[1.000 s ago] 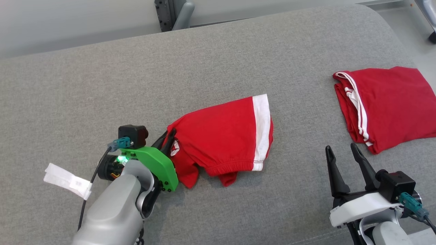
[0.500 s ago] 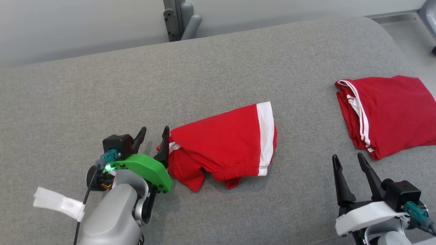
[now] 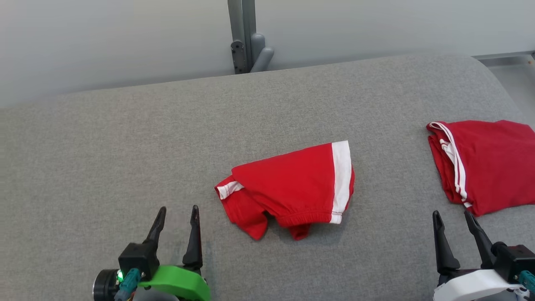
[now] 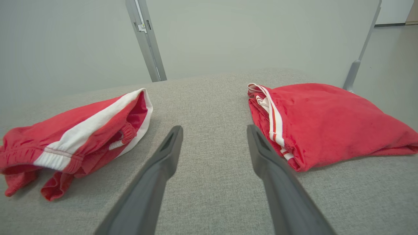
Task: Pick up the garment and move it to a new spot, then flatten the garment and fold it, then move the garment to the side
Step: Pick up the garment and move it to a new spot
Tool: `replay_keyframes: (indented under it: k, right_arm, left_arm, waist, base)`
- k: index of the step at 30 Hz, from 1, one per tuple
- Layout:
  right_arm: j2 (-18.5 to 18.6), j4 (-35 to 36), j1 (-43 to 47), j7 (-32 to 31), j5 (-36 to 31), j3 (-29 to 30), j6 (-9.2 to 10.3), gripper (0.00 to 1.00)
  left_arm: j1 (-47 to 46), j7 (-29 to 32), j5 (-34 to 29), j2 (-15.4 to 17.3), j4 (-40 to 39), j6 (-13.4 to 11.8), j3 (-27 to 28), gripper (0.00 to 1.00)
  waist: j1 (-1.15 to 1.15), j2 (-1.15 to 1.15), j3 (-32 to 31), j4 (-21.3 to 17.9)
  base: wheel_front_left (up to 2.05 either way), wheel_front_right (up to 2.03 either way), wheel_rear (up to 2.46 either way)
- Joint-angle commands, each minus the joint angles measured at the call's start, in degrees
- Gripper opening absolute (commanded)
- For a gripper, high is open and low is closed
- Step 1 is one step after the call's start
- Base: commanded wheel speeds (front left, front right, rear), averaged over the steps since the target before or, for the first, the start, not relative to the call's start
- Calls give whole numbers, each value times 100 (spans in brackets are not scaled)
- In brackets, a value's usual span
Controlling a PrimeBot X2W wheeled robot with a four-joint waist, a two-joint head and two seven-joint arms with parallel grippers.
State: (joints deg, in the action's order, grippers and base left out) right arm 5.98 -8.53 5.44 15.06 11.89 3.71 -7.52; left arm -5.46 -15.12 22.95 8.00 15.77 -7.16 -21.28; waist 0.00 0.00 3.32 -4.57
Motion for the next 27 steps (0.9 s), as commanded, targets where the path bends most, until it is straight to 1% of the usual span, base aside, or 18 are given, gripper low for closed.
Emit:
replay_keyframes:
  k: [1,6,12,13,22,27]
  right_arm:
    - [30,54,132,16,-90,66,6,100]
    - [92,122,269,16,-156,188,6,100]
    - [136,153,344,16,-176,241,6,100]
    - [136,153,344,16,-176,241,6,100]
    - [121,135,335,16,-185,214,6,100]
    - [119,138,317,16,-192,186,6,100]
  left_arm:
    - [276,1,-146,-71,-149,-30,180,100]
    - [718,0,-406,-184,-397,105,625,100]
    - [1065,0,-637,-282,-526,375,977,100]
    - [1065,0,-637,-282,-526,375,977,100]
    - [1238,0,-908,-407,-467,767,1283,100]
    - [1233,0,-1007,-454,-414,851,1386,100]
  waist:
    - [0,0,-170,171]
    - [0,0,-274,296]
    - [0,0,-370,413]
    - [0,0,-370,413]
    - [0,0,-435,515]
    - [0,0,-450,524]
  base:
    - [0,0,0]
    - [0,0,0]
    - [0,0,0]
    - [0,0,0]
    - [0,0,0]
    - [0,0,0]
